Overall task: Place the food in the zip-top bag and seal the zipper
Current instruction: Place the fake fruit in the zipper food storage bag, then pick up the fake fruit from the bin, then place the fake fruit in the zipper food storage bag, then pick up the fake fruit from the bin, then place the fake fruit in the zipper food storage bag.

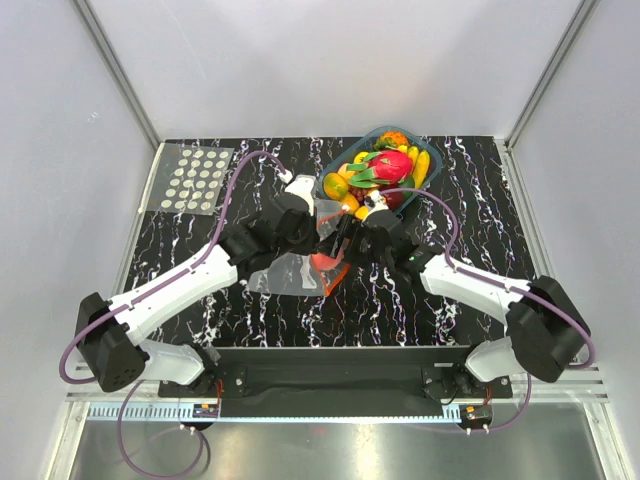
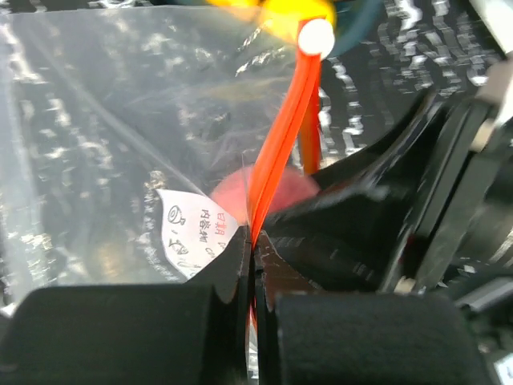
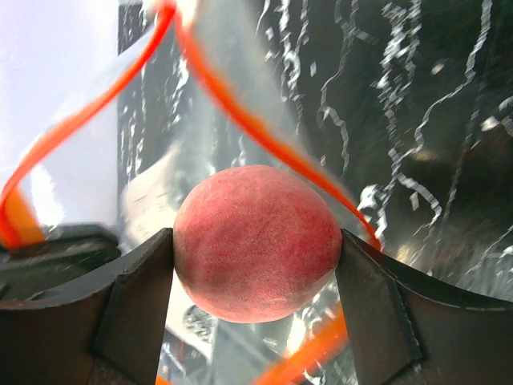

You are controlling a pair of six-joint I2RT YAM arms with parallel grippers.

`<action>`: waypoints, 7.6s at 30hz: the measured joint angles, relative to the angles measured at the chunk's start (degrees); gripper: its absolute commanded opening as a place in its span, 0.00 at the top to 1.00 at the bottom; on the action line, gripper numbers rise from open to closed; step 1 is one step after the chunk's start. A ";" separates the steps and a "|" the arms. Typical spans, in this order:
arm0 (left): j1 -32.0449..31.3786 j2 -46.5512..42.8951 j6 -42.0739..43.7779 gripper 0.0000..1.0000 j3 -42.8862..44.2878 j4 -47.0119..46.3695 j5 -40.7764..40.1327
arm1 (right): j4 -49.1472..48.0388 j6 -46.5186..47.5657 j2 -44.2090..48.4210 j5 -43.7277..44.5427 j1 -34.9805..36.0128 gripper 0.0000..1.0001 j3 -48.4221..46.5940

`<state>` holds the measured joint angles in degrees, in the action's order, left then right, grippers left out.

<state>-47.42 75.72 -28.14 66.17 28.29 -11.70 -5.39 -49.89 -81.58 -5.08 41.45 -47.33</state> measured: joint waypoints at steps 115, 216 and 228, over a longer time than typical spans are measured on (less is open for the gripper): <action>3.37 2.78 5.22 1.00 4.79 3.45 -10.10 | 16.55 23.32 13.44 -15.65 -7.54 0.44 -9.35; 11.72 -6.58 0.66 1.00 -1.27 4.09 -7.87 | 35.21 26.95 12.37 -13.33 -7.76 0.57 -23.78; 11.10 -6.56 0.66 1.00 -0.59 4.76 -7.58 | 31.80 23.87 5.62 -17.00 -2.12 0.58 -24.17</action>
<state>-36.32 69.17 -27.49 65.58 33.06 -19.29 26.41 -26.02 -75.96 -22.09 39.33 -71.50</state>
